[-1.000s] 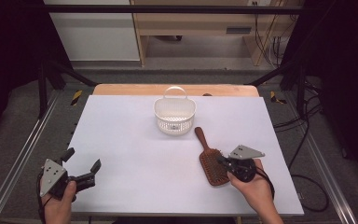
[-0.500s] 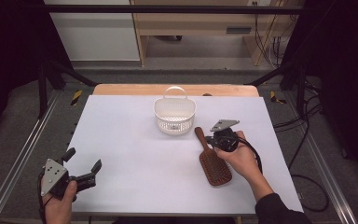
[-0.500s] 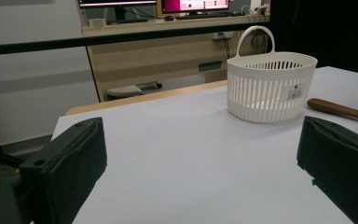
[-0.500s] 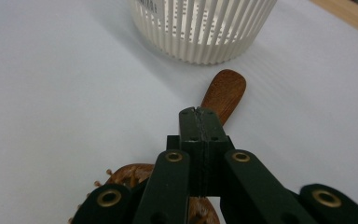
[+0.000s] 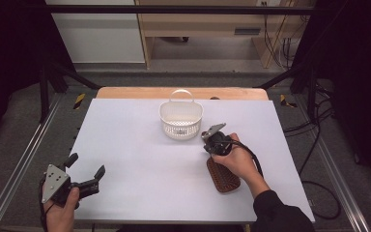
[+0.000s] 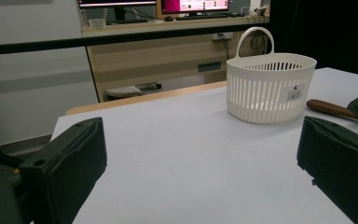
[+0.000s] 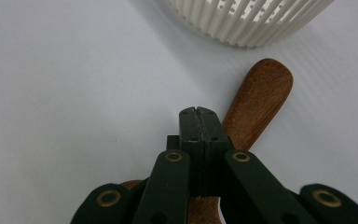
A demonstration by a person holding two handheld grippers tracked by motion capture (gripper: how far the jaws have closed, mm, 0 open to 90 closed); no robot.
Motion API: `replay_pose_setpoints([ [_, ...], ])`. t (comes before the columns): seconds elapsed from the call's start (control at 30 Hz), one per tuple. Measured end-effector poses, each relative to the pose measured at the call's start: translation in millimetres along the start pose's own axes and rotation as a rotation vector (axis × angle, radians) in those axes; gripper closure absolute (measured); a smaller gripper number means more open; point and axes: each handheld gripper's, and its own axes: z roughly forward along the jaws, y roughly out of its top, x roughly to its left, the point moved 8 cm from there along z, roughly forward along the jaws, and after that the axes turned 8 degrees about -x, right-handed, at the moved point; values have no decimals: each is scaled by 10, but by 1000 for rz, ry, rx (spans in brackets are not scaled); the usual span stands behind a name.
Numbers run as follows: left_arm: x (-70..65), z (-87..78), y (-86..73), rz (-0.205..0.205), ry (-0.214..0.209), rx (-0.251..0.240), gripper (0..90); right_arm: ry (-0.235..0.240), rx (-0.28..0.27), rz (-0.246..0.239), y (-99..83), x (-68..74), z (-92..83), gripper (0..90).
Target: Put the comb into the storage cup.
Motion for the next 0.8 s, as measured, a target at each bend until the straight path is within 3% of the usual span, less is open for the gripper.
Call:
replay_pose_setpoints([
  [0.27, -5, 3, -2, 1, -2, 1, 13, -19, 54, -11, -87, -80, 9, 900],
  [0.53, -1, 0, 0, 0, -1, 0, 13, -50, 89, 11, -226, -235, -84, 900],
  [0.8, 1, -3, 1, 1, 0, 0, 13, -67, 81, 45, -423, -328, -229, 900],
])
